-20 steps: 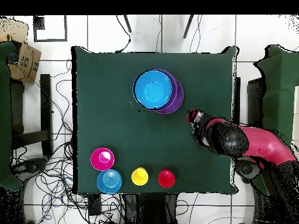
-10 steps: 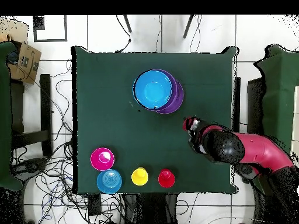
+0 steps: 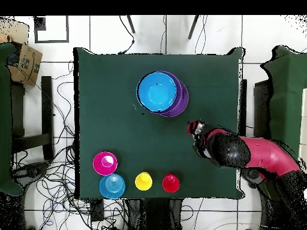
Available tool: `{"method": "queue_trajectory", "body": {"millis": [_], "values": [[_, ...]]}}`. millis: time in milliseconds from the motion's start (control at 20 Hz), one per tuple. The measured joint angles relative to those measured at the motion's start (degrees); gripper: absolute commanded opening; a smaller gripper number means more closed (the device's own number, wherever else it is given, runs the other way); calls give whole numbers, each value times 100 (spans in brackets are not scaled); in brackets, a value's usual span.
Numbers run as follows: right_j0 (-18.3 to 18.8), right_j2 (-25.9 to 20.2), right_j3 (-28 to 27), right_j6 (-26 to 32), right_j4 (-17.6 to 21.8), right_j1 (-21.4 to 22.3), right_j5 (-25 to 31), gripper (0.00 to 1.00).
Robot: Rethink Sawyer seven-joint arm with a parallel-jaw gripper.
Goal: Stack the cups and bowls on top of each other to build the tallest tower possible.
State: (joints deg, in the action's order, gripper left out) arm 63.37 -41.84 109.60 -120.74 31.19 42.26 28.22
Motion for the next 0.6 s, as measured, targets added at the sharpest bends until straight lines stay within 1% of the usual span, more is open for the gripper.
{"method": "queue_trajectory", "body": {"millis": [250,600], "values": [[5,-1,-5,0,-1,-2,-1,100],[27,-2,-175,0,141,-312,-1,100]]}}
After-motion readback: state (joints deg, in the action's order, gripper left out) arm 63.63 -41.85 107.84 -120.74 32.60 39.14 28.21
